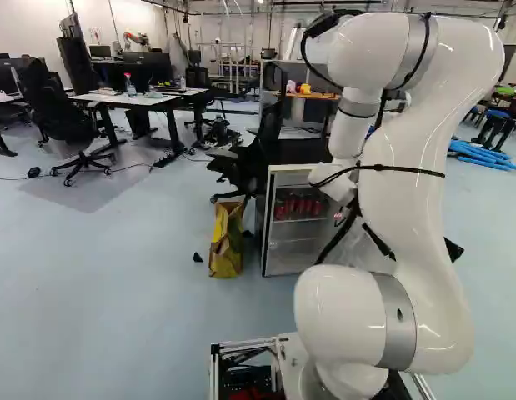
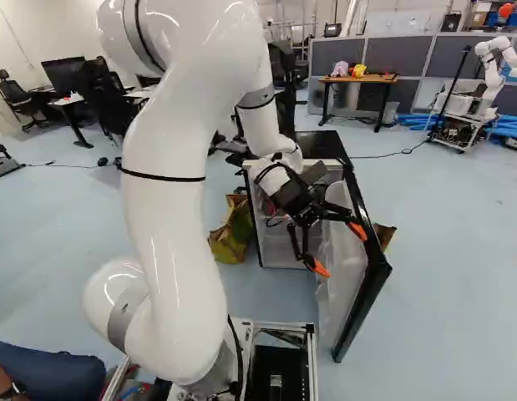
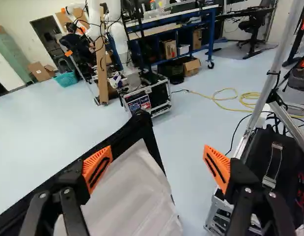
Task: Grab a drink from the fridge
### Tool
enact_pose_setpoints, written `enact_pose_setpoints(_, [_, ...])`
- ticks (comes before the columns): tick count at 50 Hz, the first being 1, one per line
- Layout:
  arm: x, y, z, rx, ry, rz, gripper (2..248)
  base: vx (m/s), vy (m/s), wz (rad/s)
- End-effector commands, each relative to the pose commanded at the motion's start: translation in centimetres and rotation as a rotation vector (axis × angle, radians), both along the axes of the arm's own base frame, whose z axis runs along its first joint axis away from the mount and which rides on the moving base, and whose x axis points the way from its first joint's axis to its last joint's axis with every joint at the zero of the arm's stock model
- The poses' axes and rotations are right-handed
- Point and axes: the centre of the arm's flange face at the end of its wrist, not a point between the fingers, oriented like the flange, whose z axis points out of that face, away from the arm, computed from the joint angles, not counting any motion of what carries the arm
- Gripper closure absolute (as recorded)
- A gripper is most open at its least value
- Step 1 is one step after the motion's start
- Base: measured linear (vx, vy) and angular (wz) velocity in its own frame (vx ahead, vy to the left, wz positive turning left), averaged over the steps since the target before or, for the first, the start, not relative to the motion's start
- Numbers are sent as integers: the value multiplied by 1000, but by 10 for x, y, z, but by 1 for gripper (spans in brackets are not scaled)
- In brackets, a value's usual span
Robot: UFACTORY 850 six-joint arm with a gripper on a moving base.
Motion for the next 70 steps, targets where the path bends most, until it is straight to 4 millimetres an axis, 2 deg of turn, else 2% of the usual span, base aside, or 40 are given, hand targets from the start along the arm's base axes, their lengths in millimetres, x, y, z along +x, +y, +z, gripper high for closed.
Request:
enact_pose_setpoints(52, [32, -114, 11, -67, -127, 29, 3, 0, 0, 0])
enact_pose_setpoints(70, [39, -123, 9, -51, -160, 103, 3, 0, 0, 0])
